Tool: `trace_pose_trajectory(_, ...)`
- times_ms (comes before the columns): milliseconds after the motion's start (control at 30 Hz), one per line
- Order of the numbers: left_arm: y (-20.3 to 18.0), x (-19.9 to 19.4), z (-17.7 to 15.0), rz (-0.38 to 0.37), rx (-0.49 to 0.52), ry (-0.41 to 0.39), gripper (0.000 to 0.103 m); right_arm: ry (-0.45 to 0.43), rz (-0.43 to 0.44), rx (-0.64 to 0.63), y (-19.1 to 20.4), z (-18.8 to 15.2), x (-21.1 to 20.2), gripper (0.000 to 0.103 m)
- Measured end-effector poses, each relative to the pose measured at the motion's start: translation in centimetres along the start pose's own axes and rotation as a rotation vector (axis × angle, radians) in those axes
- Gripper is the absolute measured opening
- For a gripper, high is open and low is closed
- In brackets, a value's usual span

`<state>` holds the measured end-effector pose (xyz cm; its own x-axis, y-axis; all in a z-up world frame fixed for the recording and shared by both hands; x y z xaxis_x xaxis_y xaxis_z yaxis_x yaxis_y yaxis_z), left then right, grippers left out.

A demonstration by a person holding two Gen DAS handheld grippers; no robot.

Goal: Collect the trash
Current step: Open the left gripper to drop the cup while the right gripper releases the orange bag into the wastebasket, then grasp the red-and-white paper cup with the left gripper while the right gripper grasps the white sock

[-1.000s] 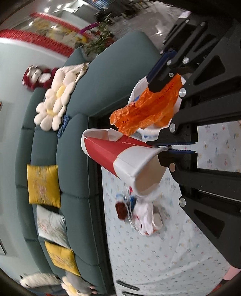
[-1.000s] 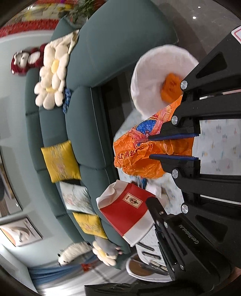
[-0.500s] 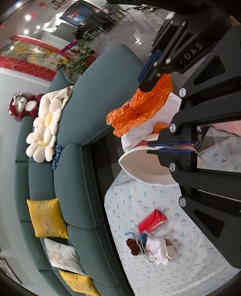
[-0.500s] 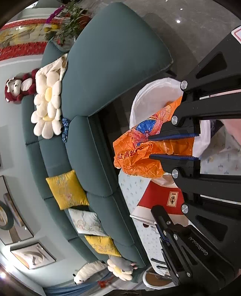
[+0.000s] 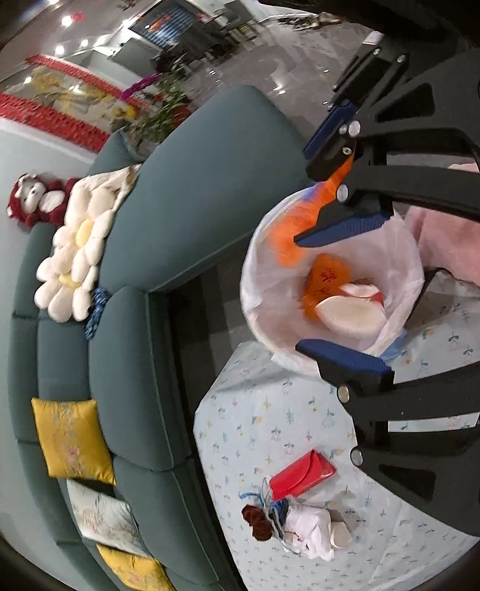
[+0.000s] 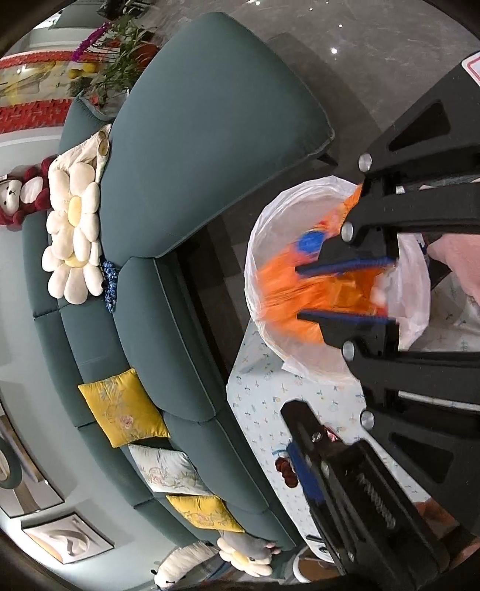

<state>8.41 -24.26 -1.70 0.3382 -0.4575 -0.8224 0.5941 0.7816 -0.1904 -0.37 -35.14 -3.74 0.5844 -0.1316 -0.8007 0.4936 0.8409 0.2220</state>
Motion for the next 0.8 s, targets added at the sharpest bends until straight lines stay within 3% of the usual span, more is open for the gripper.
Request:
trace_pose_trajectory(100,0.7,0.0,0.1,0.014,-0.002,0.006,0.05,-0.004,-0.002,-0.004,0.3,0.1,0.3,0.036)
trace_pose_trajectory(267,2.5,-0.4,-0.2,0.045,-0.028,0.0,0.051,0.0,0.005,-0.007,1.1,0.0,0.7,0.042)
trace_pose_trajectory(800,10.6,-2.5,-1.9,0.125,-0.181,-0.017,0.052,0.031,0.048,-0.093,7.3,-1.2,1.3,0.048)
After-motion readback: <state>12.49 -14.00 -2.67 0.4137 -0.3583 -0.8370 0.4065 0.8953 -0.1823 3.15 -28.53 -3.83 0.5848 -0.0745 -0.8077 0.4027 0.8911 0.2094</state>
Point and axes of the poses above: each gripper's, at about its wrist camera, not at the fingertips, and x roughly the way its jaws point, y to its left, z to its top, the point moved 2 cm from there along x, roughly the way its jaws point, and after that the axes turned 5 degrees about y, right-handed, at the moved point
